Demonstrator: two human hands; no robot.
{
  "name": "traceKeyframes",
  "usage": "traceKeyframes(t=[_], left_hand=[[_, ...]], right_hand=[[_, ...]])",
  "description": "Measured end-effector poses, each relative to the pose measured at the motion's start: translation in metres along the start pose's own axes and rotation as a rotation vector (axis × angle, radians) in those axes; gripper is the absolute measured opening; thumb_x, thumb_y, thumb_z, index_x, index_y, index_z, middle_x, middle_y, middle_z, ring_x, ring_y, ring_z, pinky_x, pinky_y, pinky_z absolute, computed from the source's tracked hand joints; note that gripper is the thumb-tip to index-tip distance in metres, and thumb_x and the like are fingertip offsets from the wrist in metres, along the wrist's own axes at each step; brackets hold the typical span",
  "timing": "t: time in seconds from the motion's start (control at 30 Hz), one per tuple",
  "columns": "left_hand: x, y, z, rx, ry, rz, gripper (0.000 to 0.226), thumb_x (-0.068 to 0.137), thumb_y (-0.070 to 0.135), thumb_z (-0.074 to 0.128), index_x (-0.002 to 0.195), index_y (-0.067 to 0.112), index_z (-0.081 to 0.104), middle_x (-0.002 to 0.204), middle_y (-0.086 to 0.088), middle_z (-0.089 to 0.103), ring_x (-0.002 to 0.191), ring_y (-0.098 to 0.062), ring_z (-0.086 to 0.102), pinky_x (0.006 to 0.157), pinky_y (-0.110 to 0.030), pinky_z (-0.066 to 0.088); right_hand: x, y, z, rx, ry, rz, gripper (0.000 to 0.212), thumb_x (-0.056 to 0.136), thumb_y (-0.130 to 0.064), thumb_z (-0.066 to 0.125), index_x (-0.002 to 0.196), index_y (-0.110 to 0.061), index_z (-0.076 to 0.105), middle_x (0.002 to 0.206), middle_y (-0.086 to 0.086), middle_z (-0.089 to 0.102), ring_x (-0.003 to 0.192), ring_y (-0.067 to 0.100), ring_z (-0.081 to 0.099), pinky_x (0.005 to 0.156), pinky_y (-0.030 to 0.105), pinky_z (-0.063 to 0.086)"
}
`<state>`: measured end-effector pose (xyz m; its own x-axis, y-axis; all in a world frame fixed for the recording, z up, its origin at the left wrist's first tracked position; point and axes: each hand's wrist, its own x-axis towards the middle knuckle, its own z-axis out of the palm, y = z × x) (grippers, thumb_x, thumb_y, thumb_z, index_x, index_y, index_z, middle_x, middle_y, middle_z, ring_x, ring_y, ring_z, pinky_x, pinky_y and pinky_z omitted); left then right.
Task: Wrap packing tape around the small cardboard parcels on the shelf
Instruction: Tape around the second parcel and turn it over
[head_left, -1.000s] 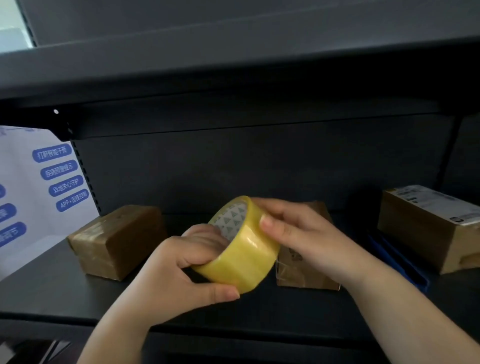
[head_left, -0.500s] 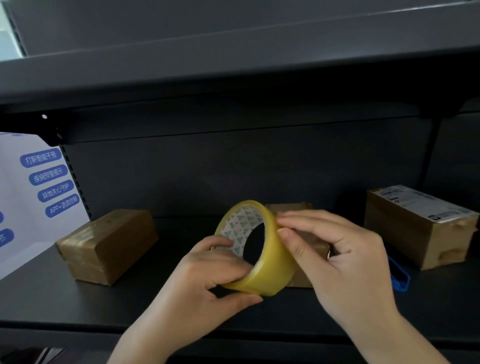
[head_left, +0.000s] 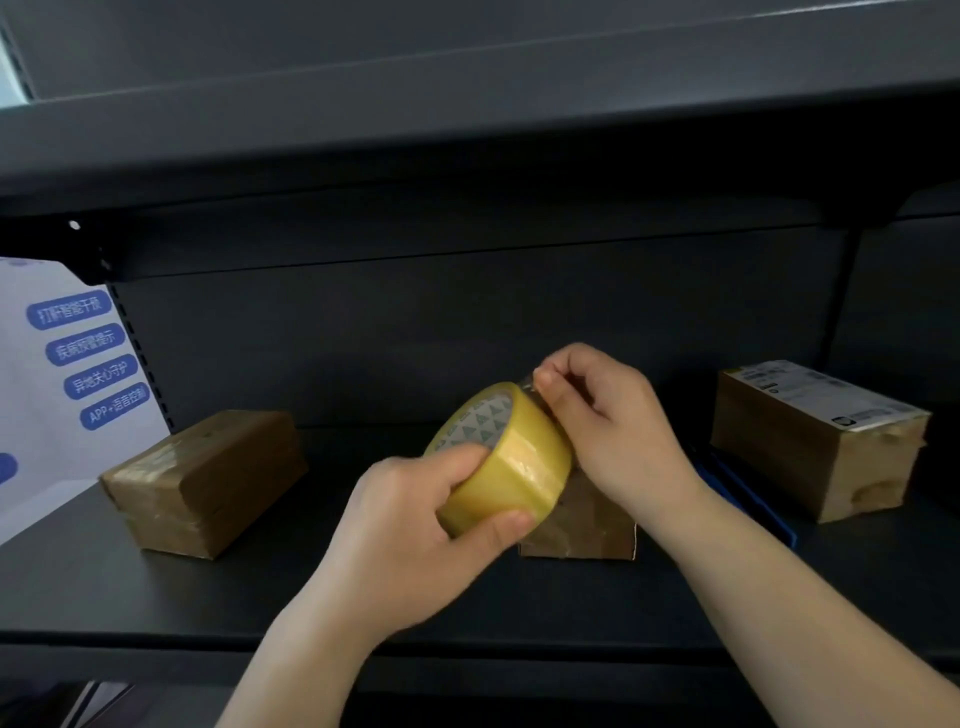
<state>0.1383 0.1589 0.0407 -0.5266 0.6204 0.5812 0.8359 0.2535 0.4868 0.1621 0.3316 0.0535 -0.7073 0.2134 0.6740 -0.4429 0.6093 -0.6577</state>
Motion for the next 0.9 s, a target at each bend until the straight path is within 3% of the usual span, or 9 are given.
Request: traceKeyframes(t=[0.13,0.2,0.3,0.37,0.53,0.6,0.67,0.8,0.9], left_hand=[[0.014,-0.012,0.004,0.092,0.023,-0.166,0.027,0.071,0.056,0.06,0.082,0.031,0.062,0.074,0.006,0.066,0.066,-0.009,0.062,0.063,-0.039,0.055],[0.018,-0.02,0.004,0.086,0.027,-0.224,0.023,0.073,0.049,0.065,0.081,0.028,0.063,0.074,0.003,0.067,0.067,-0.013,0.063,0.063,-0.044,0.054],[0.016,-0.027,0.0,0.096,-0.002,-0.269,0.014,0.076,0.042,0.068,0.082,0.032,0.061,0.078,0.005,0.066,0.071,-0.01,0.063,0.067,-0.041,0.055],[0.014,-0.03,-0.002,0.085,-0.033,-0.272,0.012,0.076,0.038,0.068,0.084,0.034,0.06,0.08,0.007,0.065,0.074,-0.009,0.062,0.069,-0.04,0.055],[0.021,-0.038,-0.009,0.066,-0.001,-0.322,0.014,0.075,0.044,0.068,0.082,0.035,0.06,0.078,0.008,0.065,0.073,-0.009,0.062,0.071,-0.04,0.054],[0.026,-0.04,-0.017,0.122,0.024,-0.326,0.028,0.067,0.051,0.061,0.085,0.03,0.064,0.077,0.007,0.066,0.072,-0.011,0.062,0.07,-0.042,0.053],[0.028,-0.038,-0.026,0.159,0.044,-0.315,0.03,0.067,0.052,0.061,0.086,0.028,0.066,0.075,0.007,0.066,0.071,-0.011,0.062,0.069,-0.04,0.053],[0.014,-0.028,-0.048,0.081,0.096,-0.31,0.008,0.075,0.031,0.07,0.075,0.029,0.063,0.068,-0.003,0.066,0.064,-0.014,0.062,0.06,-0.029,0.05],[0.008,-0.027,-0.052,-0.127,0.127,-0.374,0.023,0.066,0.039,0.076,0.067,0.018,0.067,0.068,0.0,0.069,0.059,-0.013,0.064,0.052,-0.026,0.049]], right_hand=[[0.007,0.025,0.024,0.151,0.017,0.182,0.019,0.096,-0.018,0.048,0.082,-0.011,0.058,0.075,0.002,0.058,0.071,0.005,0.053,0.07,0.025,0.046],[0.012,0.031,0.026,0.228,-0.062,0.284,0.02,0.096,-0.02,0.048,0.086,-0.008,0.061,0.084,0.009,0.061,0.079,0.014,0.057,0.078,0.033,0.048],[0.022,0.032,0.013,0.424,-0.307,0.392,0.009,0.087,-0.012,0.061,0.079,-0.011,0.062,0.078,0.005,0.062,0.075,0.014,0.058,0.076,0.028,0.048],[0.026,0.034,0.009,0.434,-0.341,0.435,0.013,0.078,-0.001,0.069,0.073,-0.012,0.063,0.074,0.005,0.064,0.071,0.013,0.06,0.075,0.026,0.05],[0.022,0.028,0.044,0.382,0.078,0.499,0.015,0.077,-0.003,0.073,0.07,-0.013,0.063,0.067,0.003,0.062,0.064,0.011,0.058,0.067,0.023,0.049],[0.023,0.022,0.063,0.388,0.251,0.465,0.019,0.078,-0.003,0.071,0.067,-0.015,0.061,0.064,0.001,0.061,0.061,0.009,0.057,0.063,0.02,0.047],[0.025,0.013,0.076,0.404,0.323,0.437,0.019,0.08,-0.004,0.069,0.068,-0.016,0.06,0.066,0.0,0.061,0.062,0.008,0.058,0.063,0.019,0.048],[0.035,-0.004,0.061,0.351,0.085,0.35,0.017,0.078,-0.002,0.071,0.07,-0.015,0.063,0.064,0.001,0.062,0.058,0.008,0.059,0.063,0.02,0.052],[0.047,-0.011,0.022,0.437,-0.154,0.397,0.016,0.075,0.005,0.069,0.077,-0.01,0.066,0.063,0.003,0.067,0.055,0.006,0.063,0.061,0.015,0.054]])
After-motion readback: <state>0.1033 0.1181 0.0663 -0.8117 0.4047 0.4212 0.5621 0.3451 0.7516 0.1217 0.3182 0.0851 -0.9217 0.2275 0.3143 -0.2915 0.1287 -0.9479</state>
